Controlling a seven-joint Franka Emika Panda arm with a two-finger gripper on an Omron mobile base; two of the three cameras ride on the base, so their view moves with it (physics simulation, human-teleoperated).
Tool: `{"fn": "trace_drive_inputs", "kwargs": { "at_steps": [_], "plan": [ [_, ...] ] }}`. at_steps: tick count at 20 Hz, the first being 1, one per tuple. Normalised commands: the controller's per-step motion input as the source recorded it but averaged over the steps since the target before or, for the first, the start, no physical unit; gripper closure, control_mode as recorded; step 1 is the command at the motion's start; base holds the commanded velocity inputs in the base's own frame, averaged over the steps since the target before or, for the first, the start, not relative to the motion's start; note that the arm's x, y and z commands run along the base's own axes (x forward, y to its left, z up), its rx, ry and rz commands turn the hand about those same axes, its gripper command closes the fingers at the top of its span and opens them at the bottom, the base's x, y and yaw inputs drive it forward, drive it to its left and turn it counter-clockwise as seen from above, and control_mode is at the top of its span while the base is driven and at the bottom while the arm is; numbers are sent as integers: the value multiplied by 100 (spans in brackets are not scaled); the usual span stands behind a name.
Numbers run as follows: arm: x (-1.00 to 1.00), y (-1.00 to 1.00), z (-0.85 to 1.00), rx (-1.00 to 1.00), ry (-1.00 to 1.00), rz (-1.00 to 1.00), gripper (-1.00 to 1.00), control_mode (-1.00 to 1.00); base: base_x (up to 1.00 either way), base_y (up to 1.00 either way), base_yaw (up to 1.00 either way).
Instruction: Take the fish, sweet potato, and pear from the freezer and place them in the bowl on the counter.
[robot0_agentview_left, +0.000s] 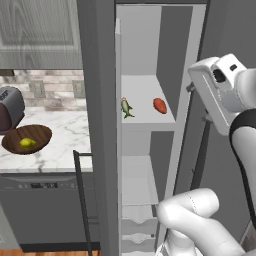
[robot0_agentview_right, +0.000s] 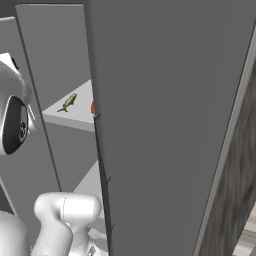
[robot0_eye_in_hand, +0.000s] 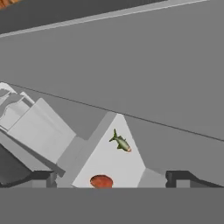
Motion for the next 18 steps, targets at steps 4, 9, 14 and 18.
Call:
{"fn": "trace_drive_inputs", "kwargs": {
  "at_steps": [4,9,14,18],
  "plan": [
    [13,9,-21,-4,-7,17,-100,-100,0,0,0],
    [15,41,0,-8,-9,2,-100,-100,0,0,0],
    [34,27,0,-7,-2,0,-100,-100,0,0,0],
    [38,1,0,-1,3,0,-100,-100,0,0,0]
  ]
}}
